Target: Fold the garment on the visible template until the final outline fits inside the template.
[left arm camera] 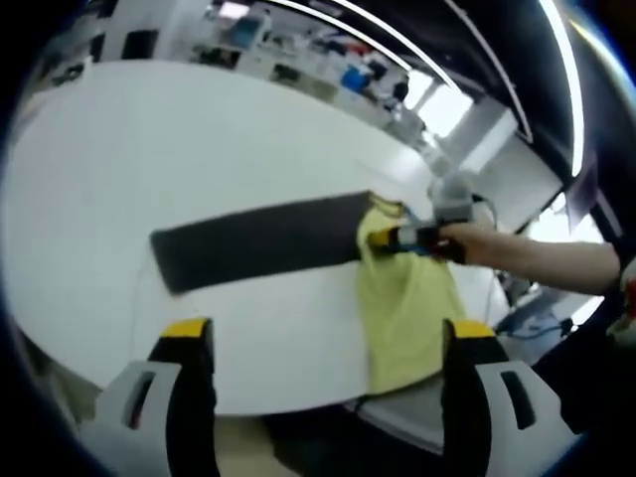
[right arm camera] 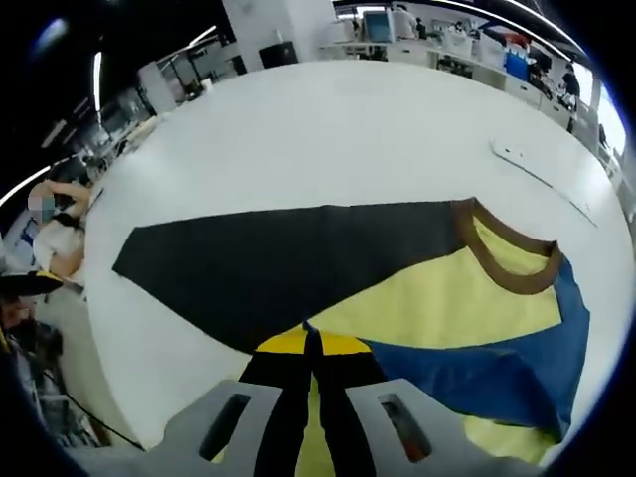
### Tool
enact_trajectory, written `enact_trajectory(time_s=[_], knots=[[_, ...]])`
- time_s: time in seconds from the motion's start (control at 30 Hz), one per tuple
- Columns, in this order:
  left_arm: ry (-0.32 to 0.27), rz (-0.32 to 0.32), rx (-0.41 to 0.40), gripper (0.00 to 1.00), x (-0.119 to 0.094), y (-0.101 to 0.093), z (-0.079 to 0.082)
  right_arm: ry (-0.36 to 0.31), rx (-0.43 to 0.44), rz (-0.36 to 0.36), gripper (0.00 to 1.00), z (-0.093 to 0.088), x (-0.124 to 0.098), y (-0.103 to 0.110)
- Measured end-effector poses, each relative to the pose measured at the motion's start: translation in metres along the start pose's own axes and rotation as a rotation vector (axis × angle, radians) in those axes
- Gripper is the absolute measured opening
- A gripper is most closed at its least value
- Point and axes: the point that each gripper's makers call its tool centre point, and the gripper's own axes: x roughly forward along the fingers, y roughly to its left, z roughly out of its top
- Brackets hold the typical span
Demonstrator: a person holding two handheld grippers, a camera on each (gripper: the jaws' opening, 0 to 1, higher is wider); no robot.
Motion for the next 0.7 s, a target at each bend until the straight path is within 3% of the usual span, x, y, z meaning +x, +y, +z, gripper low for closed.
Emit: enact_trajectory(time_s=[0.37,0.5,0.7], knots=[[0.007,0.004,-0.001,0.90,0.002,0.003,-0.002,0.033,-0.071,-0.004,0.03,-0.008,0.015,0.001],[0.011,0.004,-0.001,0.90,0.003,0.003,-0.002,0.041,-0.147,-0.005,0.03,-0.011,0.014,0.004],[0.010,0.003,0.001,0.90,0.003,0.003,-0.001,0.044,-0.168,-0.005,0.03,-0.012,0.012,0.005]])
